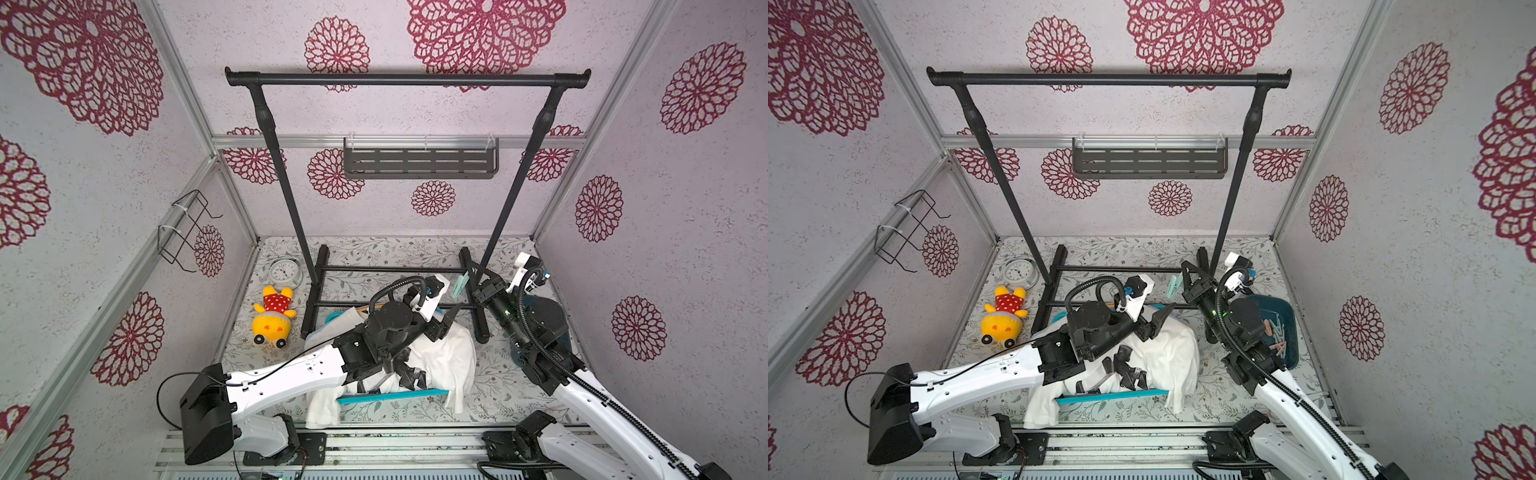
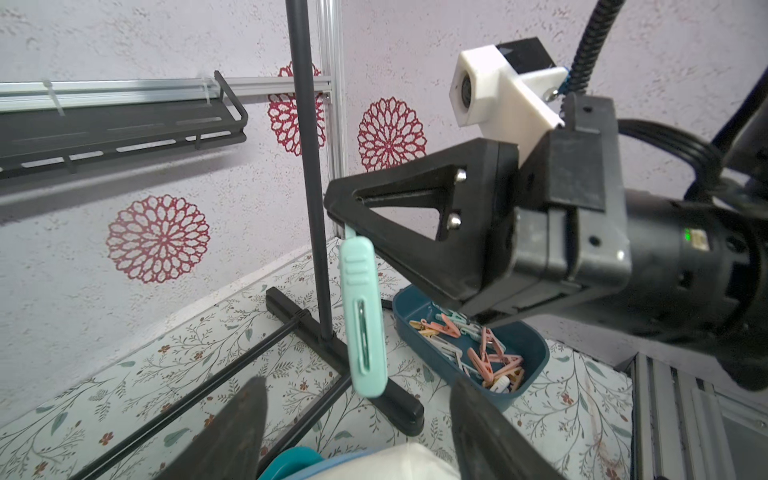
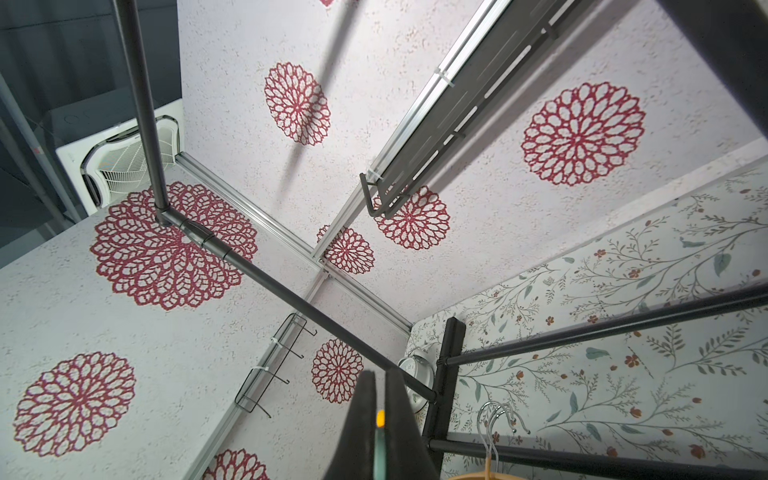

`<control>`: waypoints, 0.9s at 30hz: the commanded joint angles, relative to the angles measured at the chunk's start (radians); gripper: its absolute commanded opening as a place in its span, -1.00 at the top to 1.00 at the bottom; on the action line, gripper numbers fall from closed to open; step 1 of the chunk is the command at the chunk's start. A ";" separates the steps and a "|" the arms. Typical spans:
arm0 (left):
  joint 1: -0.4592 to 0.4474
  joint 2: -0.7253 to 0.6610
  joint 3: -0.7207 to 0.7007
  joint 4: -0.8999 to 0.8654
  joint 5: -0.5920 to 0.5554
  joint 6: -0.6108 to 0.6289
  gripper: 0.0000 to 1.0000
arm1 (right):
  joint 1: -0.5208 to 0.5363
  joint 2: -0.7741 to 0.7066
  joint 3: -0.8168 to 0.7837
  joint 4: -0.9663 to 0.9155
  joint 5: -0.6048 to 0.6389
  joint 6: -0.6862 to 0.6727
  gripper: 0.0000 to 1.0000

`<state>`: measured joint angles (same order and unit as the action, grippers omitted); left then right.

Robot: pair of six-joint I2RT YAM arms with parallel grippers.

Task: Use clothespins to secure the t-shirt on both sides of the hanger
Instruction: Open the clothespin.

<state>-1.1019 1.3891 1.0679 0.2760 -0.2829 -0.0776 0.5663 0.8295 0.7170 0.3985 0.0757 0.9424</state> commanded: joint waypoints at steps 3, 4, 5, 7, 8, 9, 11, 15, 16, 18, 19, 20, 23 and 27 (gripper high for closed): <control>-0.008 0.036 0.044 0.026 -0.035 0.020 -0.29 | 0.012 -0.030 0.039 0.037 0.006 -0.016 1.00; -0.007 0.042 0.047 0.029 -0.046 0.016 -0.22 | 0.014 -0.032 0.042 0.034 0.007 -0.018 1.00; -0.008 0.048 0.051 0.035 -0.060 0.007 -0.13 | 0.014 -0.033 0.044 0.029 0.006 -0.020 1.00; -0.007 0.062 0.066 0.033 -0.079 -0.013 -0.08 | 0.014 -0.038 0.044 0.023 0.009 -0.024 1.00; -0.007 0.069 0.074 0.028 -0.079 -0.020 -0.07 | 0.014 -0.038 0.044 0.021 0.007 -0.027 1.00; -0.009 0.076 0.079 0.028 -0.074 -0.025 -0.04 | 0.015 -0.037 0.046 0.016 0.004 -0.030 1.00; -0.009 0.085 0.081 0.043 -0.056 -0.029 0.01 | 0.015 -0.037 0.046 0.006 0.000 -0.033 1.00; -0.009 0.095 0.085 0.057 -0.054 -0.029 0.27 | 0.015 -0.036 0.045 0.002 -0.004 -0.036 1.00; -0.009 0.095 0.087 0.055 -0.049 -0.033 0.28 | 0.015 -0.036 0.046 0.002 -0.004 -0.036 1.00; -0.010 0.089 0.084 0.059 -0.050 -0.037 0.37 | 0.015 -0.035 0.049 -0.002 -0.006 -0.038 1.00; -0.010 0.086 0.080 0.064 -0.050 -0.039 0.46 | 0.016 -0.035 0.053 -0.010 -0.006 -0.041 1.00; -0.010 0.084 0.077 0.072 -0.055 -0.039 0.51 | 0.015 -0.037 0.056 -0.020 -0.004 -0.044 1.00; -0.010 0.078 0.072 0.080 -0.058 -0.037 0.60 | 0.015 -0.042 0.059 -0.037 -0.002 -0.057 1.00; -0.010 0.056 0.052 0.059 -0.074 -0.027 0.88 | 0.015 -0.071 0.094 -0.151 0.001 -0.146 0.35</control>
<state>-1.1141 1.4788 1.1294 0.3107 -0.3283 -0.1211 0.5762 0.8024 0.7544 0.3126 0.0753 0.8864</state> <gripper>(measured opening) 0.170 0.228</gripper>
